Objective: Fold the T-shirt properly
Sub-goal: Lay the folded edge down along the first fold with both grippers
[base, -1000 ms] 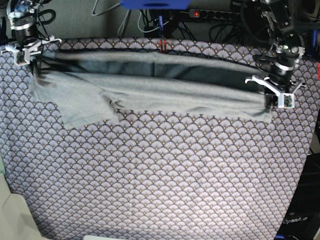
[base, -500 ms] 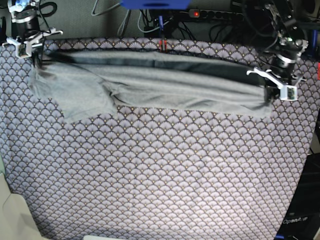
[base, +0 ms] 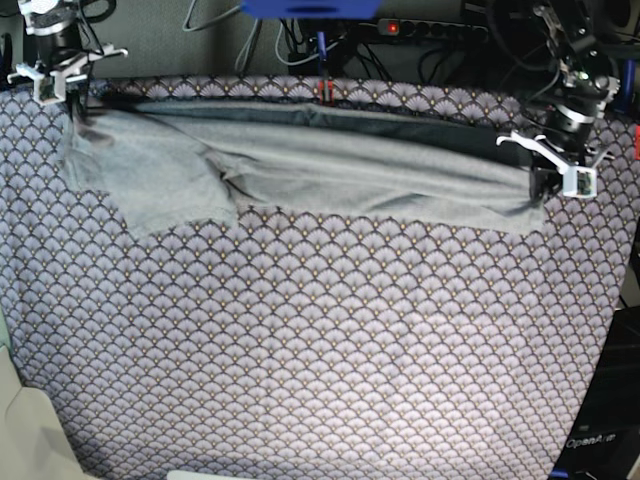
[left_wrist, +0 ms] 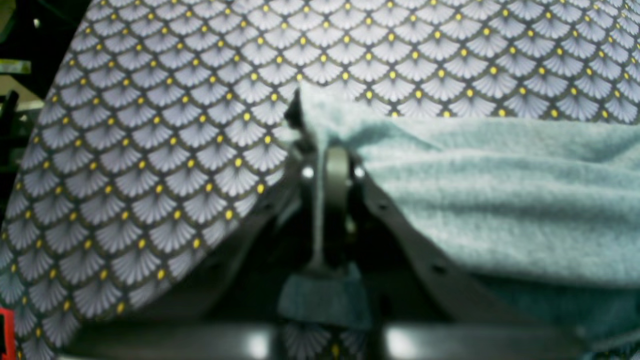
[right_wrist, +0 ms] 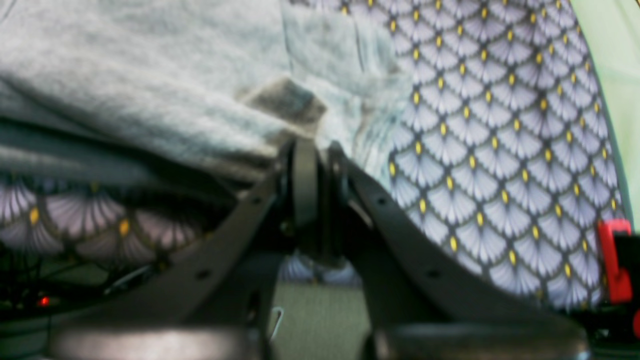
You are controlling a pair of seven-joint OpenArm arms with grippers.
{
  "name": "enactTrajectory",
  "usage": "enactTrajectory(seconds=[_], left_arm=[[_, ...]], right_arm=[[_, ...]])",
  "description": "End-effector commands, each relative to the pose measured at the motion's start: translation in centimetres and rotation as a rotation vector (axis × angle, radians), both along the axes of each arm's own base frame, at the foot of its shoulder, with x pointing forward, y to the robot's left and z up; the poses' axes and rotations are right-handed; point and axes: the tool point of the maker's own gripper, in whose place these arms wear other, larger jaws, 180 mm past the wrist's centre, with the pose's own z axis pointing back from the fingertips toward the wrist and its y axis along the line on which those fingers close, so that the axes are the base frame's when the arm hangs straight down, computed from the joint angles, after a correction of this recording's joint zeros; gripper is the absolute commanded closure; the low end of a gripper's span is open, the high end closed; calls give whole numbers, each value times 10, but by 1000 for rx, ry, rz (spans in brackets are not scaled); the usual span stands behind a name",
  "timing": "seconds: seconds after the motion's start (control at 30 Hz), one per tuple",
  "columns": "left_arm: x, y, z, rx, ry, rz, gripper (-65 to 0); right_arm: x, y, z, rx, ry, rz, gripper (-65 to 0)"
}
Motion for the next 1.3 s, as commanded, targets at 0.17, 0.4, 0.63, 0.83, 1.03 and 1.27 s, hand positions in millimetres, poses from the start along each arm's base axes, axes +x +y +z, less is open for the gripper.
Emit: enactTrajectory(seconds=[0.17,0.4,0.63,0.83,1.03,1.27], left_arm=[[-2,12,-1,4,-9,25,0],[-7,12,-15,-19,22,33,0],[-7,11,-14,-18,22,28,-67],[-7,10,-13,-26,14,34,-332],[-6,11,-12,-26,8,35,-370],[-4,12,-12,-27,8,36,-370]], right_arm=[[-4,-9,0,-1,-12,-20,0],[-4,-8,-4,7,-6,-26,0],[-3,-9,-4,3,-6,-23,0],[-5,-10,-4,2,-1,-23,-48],[-6,-10,-5,2,4,-23,-169],[-11,-28,3,-31,-9,-69,-241]])
